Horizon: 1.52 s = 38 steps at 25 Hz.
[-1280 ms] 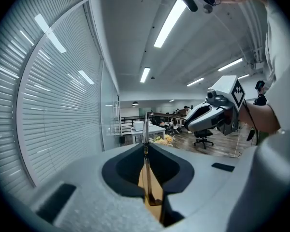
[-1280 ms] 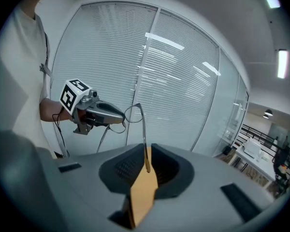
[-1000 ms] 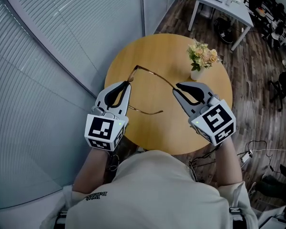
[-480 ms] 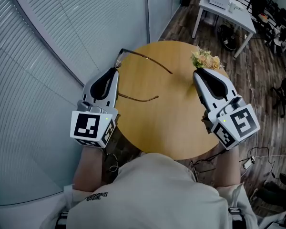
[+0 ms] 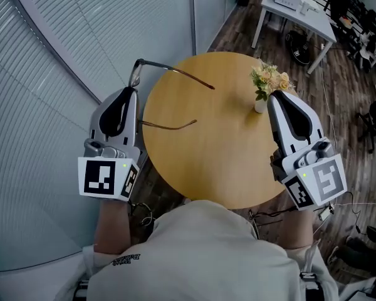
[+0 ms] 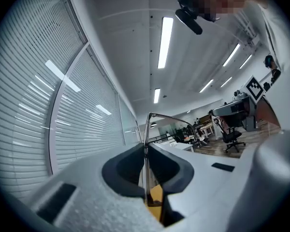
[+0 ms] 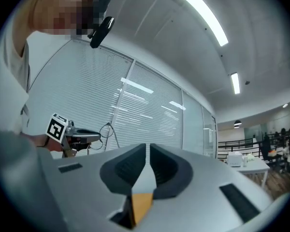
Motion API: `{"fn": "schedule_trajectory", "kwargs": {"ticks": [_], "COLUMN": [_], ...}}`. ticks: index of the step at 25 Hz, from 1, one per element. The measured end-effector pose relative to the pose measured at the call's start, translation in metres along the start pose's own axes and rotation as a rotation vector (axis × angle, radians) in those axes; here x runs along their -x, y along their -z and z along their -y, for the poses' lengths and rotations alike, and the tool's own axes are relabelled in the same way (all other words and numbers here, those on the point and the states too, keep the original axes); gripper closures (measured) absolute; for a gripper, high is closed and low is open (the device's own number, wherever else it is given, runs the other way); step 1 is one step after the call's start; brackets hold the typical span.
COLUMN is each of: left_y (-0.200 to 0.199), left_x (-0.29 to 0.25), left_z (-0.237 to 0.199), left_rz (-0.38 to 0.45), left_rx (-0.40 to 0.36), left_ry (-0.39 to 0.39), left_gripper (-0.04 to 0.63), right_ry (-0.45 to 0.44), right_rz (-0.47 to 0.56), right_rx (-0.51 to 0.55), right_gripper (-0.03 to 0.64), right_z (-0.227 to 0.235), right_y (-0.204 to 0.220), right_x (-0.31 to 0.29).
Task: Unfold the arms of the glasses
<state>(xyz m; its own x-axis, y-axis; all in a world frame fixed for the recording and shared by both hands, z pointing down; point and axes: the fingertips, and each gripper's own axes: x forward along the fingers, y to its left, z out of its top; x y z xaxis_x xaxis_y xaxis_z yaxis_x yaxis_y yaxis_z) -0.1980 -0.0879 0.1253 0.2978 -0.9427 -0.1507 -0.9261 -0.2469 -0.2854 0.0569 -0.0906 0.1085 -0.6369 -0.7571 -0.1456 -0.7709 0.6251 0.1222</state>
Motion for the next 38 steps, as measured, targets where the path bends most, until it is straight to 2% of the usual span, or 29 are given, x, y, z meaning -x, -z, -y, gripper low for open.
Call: {"fn": "schedule_trajectory", "kwargs": {"ticks": [11, 15, 18, 38], "left_y": [0.050, 0.074, 0.078, 0.087], "left_x": [0.020, 0.032, 0.036, 0.035], "left_z": [0.008, 0.004, 0.007, 0.013], "left_rz": [-0.096, -0.151, -0.170, -0.186], "left_rx": [0.089, 0.115, 0.120, 0.121], "left_ry": [-0.012, -0.027, -0.025, -0.016], "left_gripper": [0.554, 0.554, 0.554, 0.554], "right_ry": [-0.038, -0.078, -0.108, -0.059], "right_rz": [-0.112, -0.160, -0.168, -0.218], "right_rx": [-0.083, -0.113, -0.145, -0.076], "right_gripper": [0.572, 0.574, 0.575, 0.575], "right_z": [-0.014, -0.031, -0.035, -0.027], "right_y": [0.063, 0.082, 0.084, 0.103], "right_x": [-0.002, -0.005, -0.005, 0.000]}}
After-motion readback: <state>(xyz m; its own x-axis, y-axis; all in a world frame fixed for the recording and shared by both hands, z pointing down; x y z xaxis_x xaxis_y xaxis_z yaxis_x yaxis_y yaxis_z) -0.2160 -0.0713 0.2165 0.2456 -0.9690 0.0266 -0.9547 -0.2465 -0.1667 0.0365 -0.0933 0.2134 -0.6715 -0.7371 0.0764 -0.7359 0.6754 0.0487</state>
